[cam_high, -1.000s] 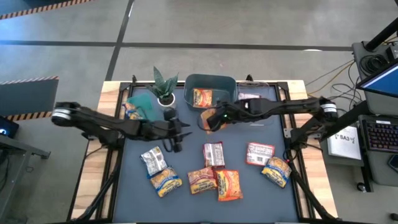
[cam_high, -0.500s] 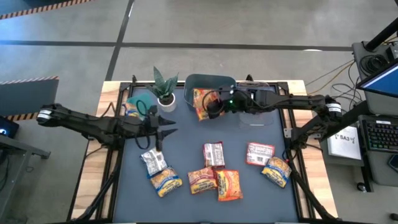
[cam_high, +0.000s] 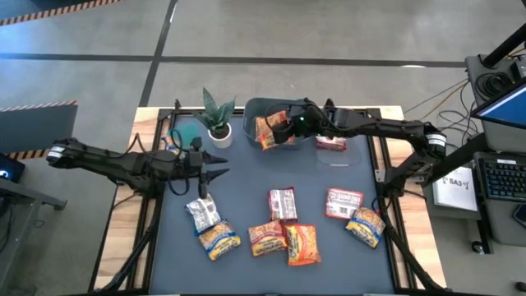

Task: Sort Maruchan noodles
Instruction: Put the orange noodle pack into the blue bin

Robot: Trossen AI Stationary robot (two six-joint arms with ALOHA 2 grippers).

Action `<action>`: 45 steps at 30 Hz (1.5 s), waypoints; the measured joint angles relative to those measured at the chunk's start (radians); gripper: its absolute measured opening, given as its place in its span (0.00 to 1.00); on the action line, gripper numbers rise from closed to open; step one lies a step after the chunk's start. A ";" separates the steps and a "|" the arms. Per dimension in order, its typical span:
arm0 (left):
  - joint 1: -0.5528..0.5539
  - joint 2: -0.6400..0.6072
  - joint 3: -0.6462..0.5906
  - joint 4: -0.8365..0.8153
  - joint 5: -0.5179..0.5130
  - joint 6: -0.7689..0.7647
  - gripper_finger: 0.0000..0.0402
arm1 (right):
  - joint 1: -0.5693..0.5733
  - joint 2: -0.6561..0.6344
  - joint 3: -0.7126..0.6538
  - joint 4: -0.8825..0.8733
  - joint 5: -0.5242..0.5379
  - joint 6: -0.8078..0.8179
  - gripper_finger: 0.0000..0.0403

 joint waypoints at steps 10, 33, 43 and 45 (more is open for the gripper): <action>0.000 -0.015 -0.001 -0.014 0.000 0.026 0.29 | -0.001 0.002 0.000 -0.001 -0.002 -0.002 0.29; 0.000 -0.019 0.011 -0.035 -0.001 0.027 0.29 | -0.124 0.005 0.000 0.001 -0.161 0.021 0.29; 0.000 -0.019 0.011 -0.033 -0.001 0.026 0.29 | -0.204 0.005 0.000 0.061 -0.242 -0.012 0.29; 0.000 -0.019 0.011 -0.033 -0.001 0.021 0.29 | -0.217 0.005 -0.005 0.069 -0.243 -0.012 0.29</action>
